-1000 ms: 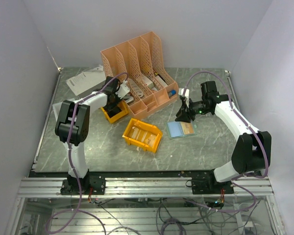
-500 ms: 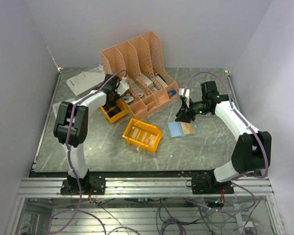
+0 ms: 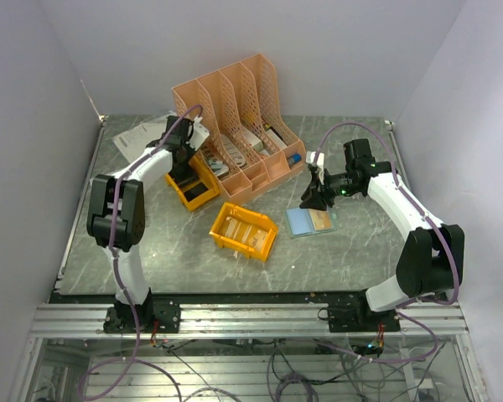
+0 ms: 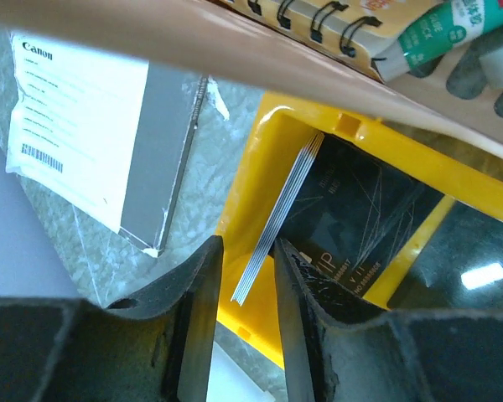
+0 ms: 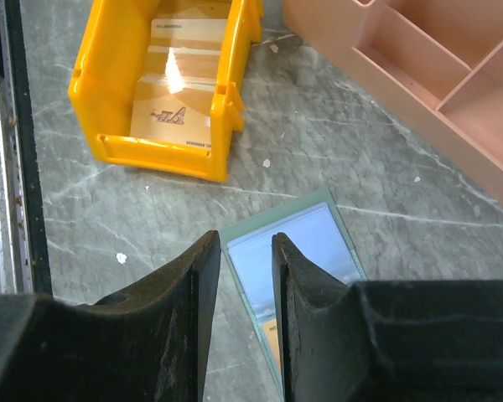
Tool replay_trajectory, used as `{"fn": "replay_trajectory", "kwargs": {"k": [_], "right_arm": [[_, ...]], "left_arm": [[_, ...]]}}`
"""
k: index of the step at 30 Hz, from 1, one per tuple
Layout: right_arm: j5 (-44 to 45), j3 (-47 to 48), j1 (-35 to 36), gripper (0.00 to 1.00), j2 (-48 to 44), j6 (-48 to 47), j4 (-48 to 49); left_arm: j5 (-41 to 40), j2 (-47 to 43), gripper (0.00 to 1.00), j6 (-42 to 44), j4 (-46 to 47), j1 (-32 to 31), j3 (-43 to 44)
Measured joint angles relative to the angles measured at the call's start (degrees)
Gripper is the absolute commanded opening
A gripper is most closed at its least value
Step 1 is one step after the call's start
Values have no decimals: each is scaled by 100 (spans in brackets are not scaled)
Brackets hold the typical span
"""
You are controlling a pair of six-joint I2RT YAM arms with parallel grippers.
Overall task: Put the credit cards into the card holder
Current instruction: Pick up the credit card from the storage box.
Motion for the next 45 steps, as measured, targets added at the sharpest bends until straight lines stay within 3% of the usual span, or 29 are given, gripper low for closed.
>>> {"fn": "replay_trajectory", "kwargs": {"k": [12, 37, 45], "right_arm": [[0, 0, 0, 32, 0, -20, -20], [-44, 0, 0, 32, 63, -151, -155], [-94, 0, 0, 32, 63, -173, -175]], "left_arm": [[323, 398, 31, -26, -269, 76, 612], [745, 411, 37, -160, -407, 81, 323], [748, 599, 32, -164, -505, 63, 407]]}}
